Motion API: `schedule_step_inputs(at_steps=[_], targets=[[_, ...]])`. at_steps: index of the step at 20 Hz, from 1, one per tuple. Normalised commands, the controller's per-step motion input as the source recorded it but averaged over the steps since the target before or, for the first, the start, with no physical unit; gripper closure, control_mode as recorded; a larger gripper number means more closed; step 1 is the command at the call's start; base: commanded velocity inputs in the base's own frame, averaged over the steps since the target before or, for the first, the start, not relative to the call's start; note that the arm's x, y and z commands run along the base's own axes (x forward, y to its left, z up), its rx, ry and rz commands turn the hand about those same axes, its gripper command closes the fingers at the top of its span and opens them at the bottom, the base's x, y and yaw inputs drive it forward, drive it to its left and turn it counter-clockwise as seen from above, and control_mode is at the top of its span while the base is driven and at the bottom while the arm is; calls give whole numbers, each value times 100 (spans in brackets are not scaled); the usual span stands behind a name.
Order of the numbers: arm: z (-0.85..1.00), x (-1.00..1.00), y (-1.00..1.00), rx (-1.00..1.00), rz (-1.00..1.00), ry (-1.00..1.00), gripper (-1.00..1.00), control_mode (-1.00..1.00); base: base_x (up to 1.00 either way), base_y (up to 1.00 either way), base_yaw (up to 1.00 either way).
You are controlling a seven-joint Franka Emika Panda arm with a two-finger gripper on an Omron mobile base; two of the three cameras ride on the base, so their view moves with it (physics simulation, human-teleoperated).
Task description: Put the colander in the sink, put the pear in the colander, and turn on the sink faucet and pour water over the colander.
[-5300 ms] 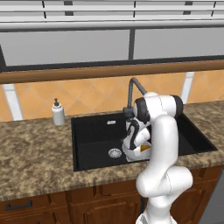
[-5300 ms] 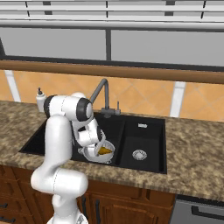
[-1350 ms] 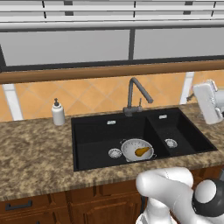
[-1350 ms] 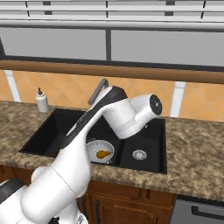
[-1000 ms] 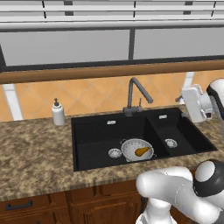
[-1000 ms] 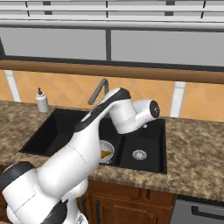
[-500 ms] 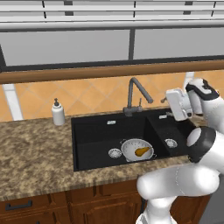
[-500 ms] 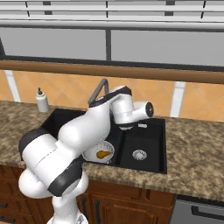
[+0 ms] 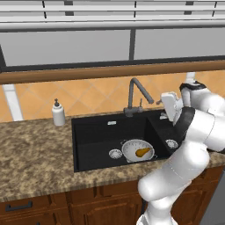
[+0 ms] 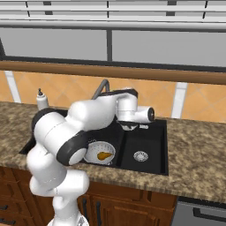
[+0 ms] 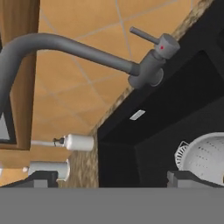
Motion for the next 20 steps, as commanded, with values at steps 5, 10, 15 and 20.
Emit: schedule_step_inputs(at_steps=[5,10,15,20], targets=[[-19,38,18,0,0,-8,-100,-100,0,0,0],[-1,48,8,0,0,-8,-100,-100,0,0,0],[-8,35,0,0,0,-3,-100,-100,0,0,0],[-12,29,0,0,0,0,-100,-100,0,0,0]])
